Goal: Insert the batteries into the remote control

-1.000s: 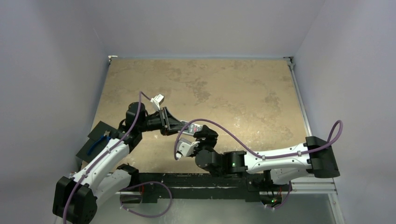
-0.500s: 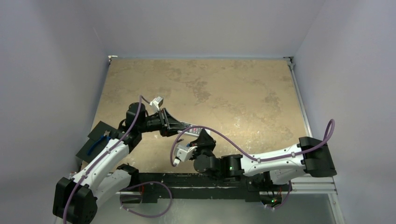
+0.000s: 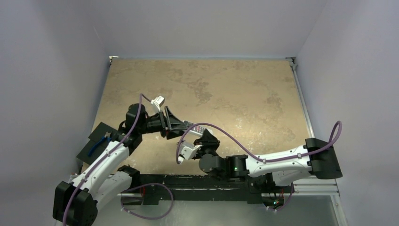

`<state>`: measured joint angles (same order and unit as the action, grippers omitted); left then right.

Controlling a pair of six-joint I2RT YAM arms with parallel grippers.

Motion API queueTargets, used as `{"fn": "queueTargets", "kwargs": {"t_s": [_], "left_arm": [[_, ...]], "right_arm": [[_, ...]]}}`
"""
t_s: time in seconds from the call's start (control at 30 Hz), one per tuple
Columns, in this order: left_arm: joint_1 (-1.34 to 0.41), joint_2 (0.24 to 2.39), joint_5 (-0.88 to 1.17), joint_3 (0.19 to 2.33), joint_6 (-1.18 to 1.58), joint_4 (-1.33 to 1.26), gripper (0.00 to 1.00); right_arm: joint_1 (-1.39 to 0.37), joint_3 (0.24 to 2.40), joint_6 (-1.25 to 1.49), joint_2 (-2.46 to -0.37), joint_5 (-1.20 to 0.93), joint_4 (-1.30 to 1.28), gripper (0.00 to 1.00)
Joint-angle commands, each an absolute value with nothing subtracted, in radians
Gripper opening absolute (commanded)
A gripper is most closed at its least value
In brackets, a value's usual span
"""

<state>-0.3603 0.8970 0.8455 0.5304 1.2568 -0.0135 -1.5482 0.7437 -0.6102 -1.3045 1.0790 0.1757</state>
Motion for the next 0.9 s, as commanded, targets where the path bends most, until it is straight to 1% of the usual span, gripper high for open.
{"fn": "queueTargets", "kwargs": {"t_s": [0.0,0.17,0.23,0.37,0.53,0.73,0.87], "left_arm": [[-0.355,0.882,0.842,0.580,1.161,-0.002,0.59],[-0.355,0.881,0.820,0.612,1.105,0.060,0.66],[-0.354,0.882,0.803,0.636,1.064,0.093,0.70],[-0.354,0.881,0.781,0.656,1.002,0.130,0.75],[-0.354,0.883,0.779,0.673,0.931,0.147,0.77],[-0.354,0.886,0.777,0.695,0.819,0.201,0.77],[-0.355,0.884,0.787,0.696,0.798,0.199,0.78]], "right_arm": [[-1.546,0.764,-0.529,-1.248,1.053,0.167,0.00],[-1.535,0.788,-0.459,-1.221,0.976,0.070,0.00],[-1.516,0.811,-0.410,-1.213,0.929,0.007,0.00],[-1.471,0.856,-0.326,-1.198,0.813,-0.120,0.00],[-1.377,0.917,-0.226,-1.183,0.609,-0.248,0.00],[-1.243,0.966,-0.136,-1.172,0.379,-0.339,0.00],[-1.172,0.988,-0.088,-1.169,0.216,-0.373,0.00]]}}
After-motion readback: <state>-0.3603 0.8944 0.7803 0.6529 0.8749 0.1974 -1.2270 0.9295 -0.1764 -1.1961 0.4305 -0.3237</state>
